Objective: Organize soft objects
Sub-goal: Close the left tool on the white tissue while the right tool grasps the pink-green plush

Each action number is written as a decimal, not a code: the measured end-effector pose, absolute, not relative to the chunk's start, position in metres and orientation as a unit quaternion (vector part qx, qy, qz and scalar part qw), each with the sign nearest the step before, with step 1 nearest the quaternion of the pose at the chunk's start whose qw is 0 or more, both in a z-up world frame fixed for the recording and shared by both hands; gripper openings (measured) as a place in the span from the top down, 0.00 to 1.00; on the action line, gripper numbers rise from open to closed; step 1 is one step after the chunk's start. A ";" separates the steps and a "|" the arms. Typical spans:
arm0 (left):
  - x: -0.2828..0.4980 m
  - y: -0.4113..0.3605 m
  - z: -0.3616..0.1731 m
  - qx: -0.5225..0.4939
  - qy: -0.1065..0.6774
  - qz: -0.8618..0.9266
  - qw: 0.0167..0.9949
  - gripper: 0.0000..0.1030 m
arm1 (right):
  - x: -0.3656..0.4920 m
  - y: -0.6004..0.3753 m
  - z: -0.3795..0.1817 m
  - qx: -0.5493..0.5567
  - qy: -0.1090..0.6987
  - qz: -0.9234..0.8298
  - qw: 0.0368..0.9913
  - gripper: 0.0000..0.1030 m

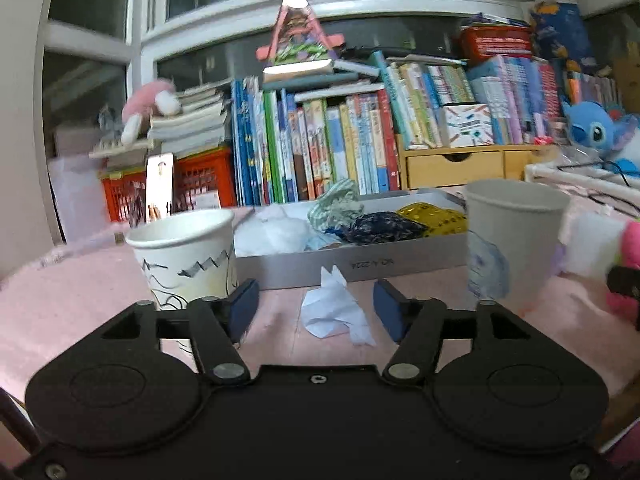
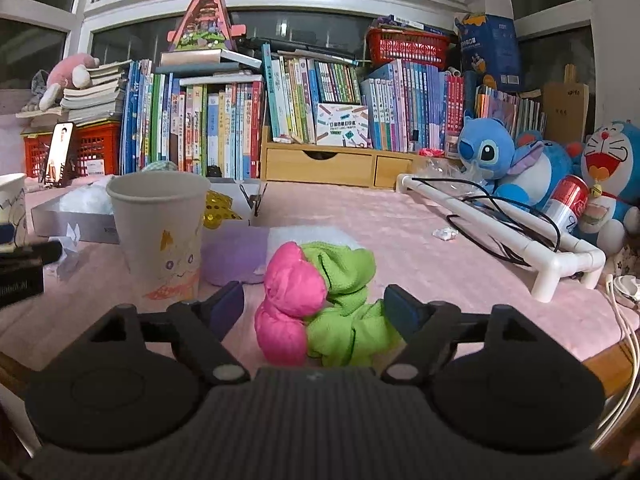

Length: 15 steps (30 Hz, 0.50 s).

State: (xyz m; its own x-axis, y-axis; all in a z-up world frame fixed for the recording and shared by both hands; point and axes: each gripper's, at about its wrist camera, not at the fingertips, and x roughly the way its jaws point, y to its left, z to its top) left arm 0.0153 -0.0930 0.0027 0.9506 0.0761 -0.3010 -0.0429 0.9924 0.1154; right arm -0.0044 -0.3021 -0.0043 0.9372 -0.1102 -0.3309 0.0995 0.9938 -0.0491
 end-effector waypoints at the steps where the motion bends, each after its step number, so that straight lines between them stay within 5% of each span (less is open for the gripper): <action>1: 0.020 -0.089 0.003 0.043 0.164 0.031 0.985 0.34 | -0.004 -0.302 -0.005 -0.016 0.170 -0.054 0.984 0.15; 12: 0.056 -0.082 -0.010 0.031 0.216 0.028 0.975 0.34 | 0.007 -0.301 -0.010 -0.020 0.182 -0.063 0.981 0.12; 15: 0.060 -0.080 -0.012 0.020 0.225 0.018 0.974 0.45 | 0.008 -0.301 -0.011 -0.021 0.184 -0.066 0.980 0.11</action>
